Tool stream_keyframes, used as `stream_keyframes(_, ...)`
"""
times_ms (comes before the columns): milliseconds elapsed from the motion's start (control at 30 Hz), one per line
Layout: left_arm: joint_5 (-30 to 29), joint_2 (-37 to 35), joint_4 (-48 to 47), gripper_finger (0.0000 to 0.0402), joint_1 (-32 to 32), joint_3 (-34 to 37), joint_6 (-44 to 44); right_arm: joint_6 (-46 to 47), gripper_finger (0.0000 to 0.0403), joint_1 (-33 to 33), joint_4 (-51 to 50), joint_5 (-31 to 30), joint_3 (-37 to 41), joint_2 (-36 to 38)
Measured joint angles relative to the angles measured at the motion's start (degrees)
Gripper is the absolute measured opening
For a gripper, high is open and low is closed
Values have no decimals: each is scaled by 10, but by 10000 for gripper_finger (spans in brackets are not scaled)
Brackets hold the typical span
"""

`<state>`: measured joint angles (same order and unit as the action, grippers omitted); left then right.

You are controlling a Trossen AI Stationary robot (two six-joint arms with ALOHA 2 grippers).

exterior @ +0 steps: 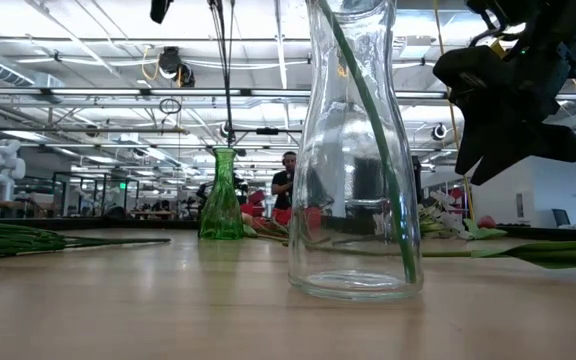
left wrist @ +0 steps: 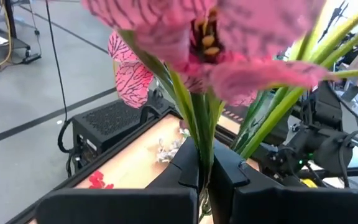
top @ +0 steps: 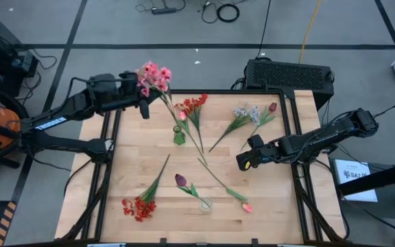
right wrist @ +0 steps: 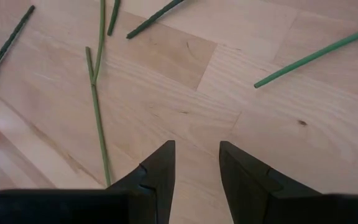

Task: Sort flowers into vase by color
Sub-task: Put the pink flowers into the green vase

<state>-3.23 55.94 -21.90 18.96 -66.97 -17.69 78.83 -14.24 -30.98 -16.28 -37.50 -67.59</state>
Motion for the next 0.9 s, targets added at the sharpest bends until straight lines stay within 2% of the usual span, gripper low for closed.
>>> stream_keyframes(500,3,-2,-16,10,-6,2,-11,0,115,0,0,-1,0,0)
stream_keyframes(667,-26,-2,-1,10,-22,38,1,6,115,0,0,-1,0,0)
stream_keyframes(900,-32,-2,67,10,-29,112,-11,15,115,0,0,-1,0,0)
